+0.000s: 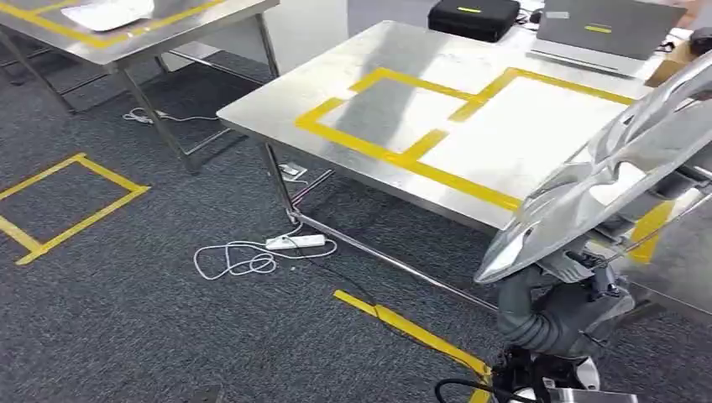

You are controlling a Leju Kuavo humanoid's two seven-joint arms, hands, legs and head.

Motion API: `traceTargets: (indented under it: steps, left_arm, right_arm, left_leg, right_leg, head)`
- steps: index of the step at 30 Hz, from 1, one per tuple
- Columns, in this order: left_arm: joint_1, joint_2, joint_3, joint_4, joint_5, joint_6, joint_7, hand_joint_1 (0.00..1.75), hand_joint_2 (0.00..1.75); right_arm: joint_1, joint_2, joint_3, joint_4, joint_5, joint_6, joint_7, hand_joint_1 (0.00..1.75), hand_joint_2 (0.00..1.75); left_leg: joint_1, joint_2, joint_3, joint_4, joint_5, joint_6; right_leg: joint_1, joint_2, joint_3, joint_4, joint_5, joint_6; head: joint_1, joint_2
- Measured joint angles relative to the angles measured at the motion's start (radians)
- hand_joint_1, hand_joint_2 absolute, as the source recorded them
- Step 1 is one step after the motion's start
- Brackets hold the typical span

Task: Take the parts from the cabinet and place them on the table.

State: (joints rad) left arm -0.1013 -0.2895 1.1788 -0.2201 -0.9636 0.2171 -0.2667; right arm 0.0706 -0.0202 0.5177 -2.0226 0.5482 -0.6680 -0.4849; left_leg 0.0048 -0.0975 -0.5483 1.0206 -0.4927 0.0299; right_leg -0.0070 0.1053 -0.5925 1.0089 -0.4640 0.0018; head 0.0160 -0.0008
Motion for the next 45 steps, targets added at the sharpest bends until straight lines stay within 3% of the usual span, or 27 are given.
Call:
traceTargets:
  steps: [3,4,6,7,9,10,12,14,15,16,19,21,22,24,25,27,29,30,31,34,36,39,40,41,42,44,45]
  left_arm:
    - [-0.002,-0.002,0.0,0.0,-0.001,0.001,0.001,0.0,1.75]
    - [-0.002,-0.006,0.0,0.0,-0.001,0.001,0.001,0.0,1.75]
    - [-0.004,-0.007,0.0,0.0,-0.002,0.001,0.001,0.0,1.75]
    - [-0.002,-0.005,0.0,0.0,-0.002,0.0,0.001,0.0,1.75]
    - [0.002,-0.006,0.0,0.0,-0.001,0.0,0.001,0.0,1.75]
    - [0.003,-0.005,0.0,0.0,-0.002,0.0,0.001,0.0,1.75]
    - [0.002,-0.006,0.0,0.0,-0.002,0.0,0.001,0.0,1.75]
    - [0.001,-0.007,0.0,0.0,-0.002,-0.002,0.001,0.0,1.75]
    - [0.0,-0.005,0.0,0.0,-0.002,-0.002,0.001,0.0,1.75]
    - [-0.001,-0.005,0.0,0.0,-0.002,-0.002,0.001,0.0,1.75]
    - [-0.005,-0.006,0.0,0.0,-0.002,-0.003,0.001,0.0,1.75]
    - [-0.004,-0.005,0.0,0.0,-0.002,0.0,0.001,0.0,1.75]
    - [-0.003,-0.005,0.0,0.0,-0.002,0.002,0.001,0.0,1.75]
    - [0.001,-0.005,0.0,0.0,-0.001,0.002,0.002,0.0,1.75]
    - [0.002,-0.005,0.0,0.0,-0.001,0.005,0.003,0.0,1.75]
    - [0.004,-0.005,0.0,0.0,-0.001,0.007,0.006,0.0,1.75]
    - [0.003,-0.005,0.0,0.0,-0.003,-0.003,0.019,0.0,1.75]
    - [0.004,-0.002,0.0,0.0,-0.008,-0.016,0.031,0.0,1.75]
    - [0.003,-0.002,0.0,0.0,-0.013,-0.033,0.046,0.0,1.75]
    - [0.007,0.005,-0.005,0.0,-0.031,-0.095,0.093,0.0,1.75]
    - [0.009,0.012,-0.009,0.0,-0.043,-0.139,0.127,0.0,1.75]
    - [0.013,0.036,-0.025,0.0,-0.065,-0.216,0.185,0.0,1.75]
    - [0.015,0.043,-0.027,0.0,-0.072,-0.235,0.202,0.0,1.75]
    - [0.017,0.05,-0.03,0.0,-0.077,-0.251,0.217,0.0,1.75]
    - [0.018,0.057,-0.032,0.0,-0.082,-0.263,0.227,0.0,1.75]
    - [0.019,0.071,-0.038,0.0,-0.089,-0.296,0.253,0.0,1.75]
    - [0.019,0.082,-0.044,-0.001,-0.093,-0.312,0.261,0.0,1.75]
  right_arm:
    - [0.001,0.0,0.0,0.0,0.0,-0.002,0.001,1.75,1.75]
    - [0.0,-0.001,0.0,-0.001,0.0,-0.003,0.002,1.75,1.75]
    - [-0.001,-0.002,0.001,-0.003,0.0,-0.005,0.002,1.75,1.75]
    - [-0.005,-0.003,0.002,-0.003,0.0,-0.005,0.002,1.75,1.75]
    - [-0.005,-0.004,0.003,-0.003,0.001,-0.004,0.002,1.75,1.75]
    - [-0.004,-0.006,0.003,-0.003,0.001,-0.004,0.002,1.75,1.75]
    - [-0.002,-0.009,0.004,-0.003,0.003,-0.005,0.005,1.75,1.75]
    - [-0.005,-0.011,0.006,-0.003,0.006,-0.005,0.01,1.75,1.75]
    - [-0.009,-0.011,0.007,-0.002,0.006,-0.005,0.011,1.75,1.75]
    - [-0.008,-0.011,0.007,-0.003,0.006,-0.005,0.009,1.75,1.75]
    - [-0.012,-0.014,0.006,-0.003,0.002,-0.006,0.015,1.75,1.75]
    - [-0.012,-0.014,0.005,-0.003,0.018,-0.019,0.022,1.75,1.75]
    - [-0.012,-0.012,0.002,-0.003,0.031,-0.025,0.022,1.75,1.75]
    - [-0.005,-0.004,-0.008,-0.003,0.059,-0.026,0.019,1.75,1.75]
    - [0.0,0.004,-0.016,-0.003,0.077,-0.027,0.016,1.75,1.75]
    - [0.011,0.027,-0.035,-0.003,0.103,-0.027,0.011,1.75,1.75]
    - [0.02,0.05,-0.052,-0.003,0.111,-0.027,0.006,1.75,1.75]
    - [0.023,0.06,-0.058,-0.003,0.113,-0.027,0.003,1.75,1.75]
    - [0.024,0.067,-0.062,-0.003,0.115,-0.027,0.003,1.75,1.75]
    - [0.026,0.078,-0.069,-0.003,0.135,-0.027,0.023,1.75,1.75]
    - [0.024,0.083,-0.073,-0.003,0.134,-0.027,0.034,1.75,1.75]
    - [0.017,0.084,-0.072,-0.002,0.128,-0.027,0.043,1.75,1.75]
    - [0.015,0.085,-0.072,0.0,0.122,-0.027,0.043,1.75,1.75]
    - [0.012,0.085,-0.072,0.002,0.115,-0.027,0.042,1.75,1.75]
    - [0.009,0.085,-0.072,0.005,0.11,-0.027,0.042,1.75,1.75]
    - [-0.005,0.085,-0.07,0.009,0.104,-0.026,0.047,1.75,1.75]
    - [-0.017,0.084,-0.066,0.013,0.099,-0.023,0.055,1.75,1.75]
  left_leg:
    - [-0.009,0.024,0.0,-0.01,0.0,-0.001]
    - [-0.001,0.04,0.004,-0.027,0.01,0.0]
    - [0.003,0.069,0.007,-0.042,0.02,0.004]
    - [0.002,0.087,0.005,-0.042,0.02,0.004]
    - [-0.001,0.121,0.004,-0.041,0.019,0.005]
    - [-0.001,0.136,0.004,-0.04,0.019,0.004]
    - [-0.001,0.159,0.004,-0.039,0.016,0.002]
    - [0.0,0.176,0.005,-0.029,0.009,-0.01]
    - [-0.008,0.18,-0.001,-0.028,0.004,-0.018]
    - [-0.008,0.183,0.002,-0.023,0.004,-0.02]
    - [-0.006,0.19,0.005,-0.023,0.008,-0.032]
    - [0.001,0.129,-0.014,0.026,-0.038,-0.045]
    - [0.001,0.114,-0.043,0.095,-0.079,-0.048]
    - [0.001,0.106,-0.118,0.265,-0.15,-0.051]
    - [0.001,0.106,-0.135,0.302,-0.155,-0.051]
    - [0.001,0.104,-0.112,0.247,-0.098,-0.043]
    - [-0.002,0.098,-0.027,0.06,0.003,-0.025]
    - [-0.006,0.091,-0.002,0.005,0.007,-0.015]
    - [-0.006,0.092,0.002,-0.013,0.004,-0.014]
    - [-0.01,0.094,-0.003,-0.016,0.004,-0.012]
    - [0.0,0.098,0.0,-0.03,0.016,-0.003]
    - [-0.001,0.102,-0.006,-0.03,0.018,0.0]
    - [-0.001,0.104,-0.006,-0.029,0.018,0.0]
    - [-0.001,0.105,-0.005,-0.029,0.018,0.0]
    - [0.0,0.105,-0.004,-0.029,0.018,-0.001]
    - [0.002,0.104,-0.001,-0.026,0.015,-0.007]
    - [0.0,0.103,-0.002,-0.023,0.012,-0.016]
  right_leg:
    - [-0.015,0.032,-0.014,-0.005,0.012,0.02]
    - [-0.008,0.047,-0.024,-0.009,0.016,0.03]
    - [-0.003,-0.047,-0.055,0.046,-0.031,0.028]
    - [-0.003,-0.078,-0.092,0.124,-0.073,0.033]
    - [-0.007,-0.097,-0.158,0.274,-0.132,0.042]
    - [-0.008,-0.1,-0.164,0.293,-0.13,0.046]
    - [-0.013,-0.11,-0.109,0.203,-0.073,0.051]
    - [-0.015,-0.152,0.007,0.005,-0.007,0.054]
    - [-0.007,-0.155,0.03,-0.006,-0.026,0.046]
    - [-0.01,-0.144,0.022,-0.012,-0.019,0.034]
    - [-0.006,-0.136,0.017,-0.007,-0.018,0.017]
    - [-0.013,-0.131,0.019,-0.011,-0.014,0.004]
    - [-0.013,-0.128,0.018,-0.011,-0.013,-0.001]
    - [-0.01,-0.118,0.017,-0.01,-0.013,-0.004]
    - [-0.009,-0.113,0.017,-0.01,-0.013,-0.005]
    - [-0.006,-0.102,0.019,-0.009,-0.014,-0.005]
    - [-0.003,-0.092,0.024,-0.009,-0.014,-0.005]
    - [-0.002,-0.09,0.023,-0.009,-0.014,-0.003]
    - [0.002,-0.086,0.017,-0.004,-0.014,0.0]
    - [-0.003,-0.086,0.011,-0.009,-0.008,0.015]
    - [-0.003,-0.095,-0.009,0.021,-0.038,0.025]
    - [-0.006,-0.097,-0.109,0.249,-0.151,0.035]
    - [-0.006,-0.098,-0.134,0.305,-0.165,0.038]
    - [-0.008,-0.099,-0.134,0.306,-0.152,0.04]
    - [-0.01,-0.101,-0.111,0.264,-0.12,0.041]
    - [-0.017,-0.109,-0.014,0.077,-0.029,0.042]
    - [-0.018,-0.114,0.017,0.017,-0.034,0.047]
  head:
    - [-0.009,0.0]
    - [-0.009,0.0]
    - [0.007,0.0]
    - [0.009,0.0]
    - [0.008,0.0]
    - [0.008,0.0]
    - [0.008,0.0]
    - [0.009,0.0]
    - [0.009,0.0]
    - [0.003,0.0]
    - [0.004,0.0]
    - [0.0,0.0]
    - [0.0,0.0]
    - [0.0,0.0]
    - [0.0,0.0]
    - [0.0,0.0]
    - [0.0,0.0]
    - [0.002,0.0]
    - [0.0,0.0]
    - [0.0,0.0]
    - [0.004,0.0]
    - [0.009,0.0]
    - [0.011,0.0]
    - [0.009,0.0]
    - [0.01,0.0]
    - [0.009,0.0]
    - [0.01,0.0]
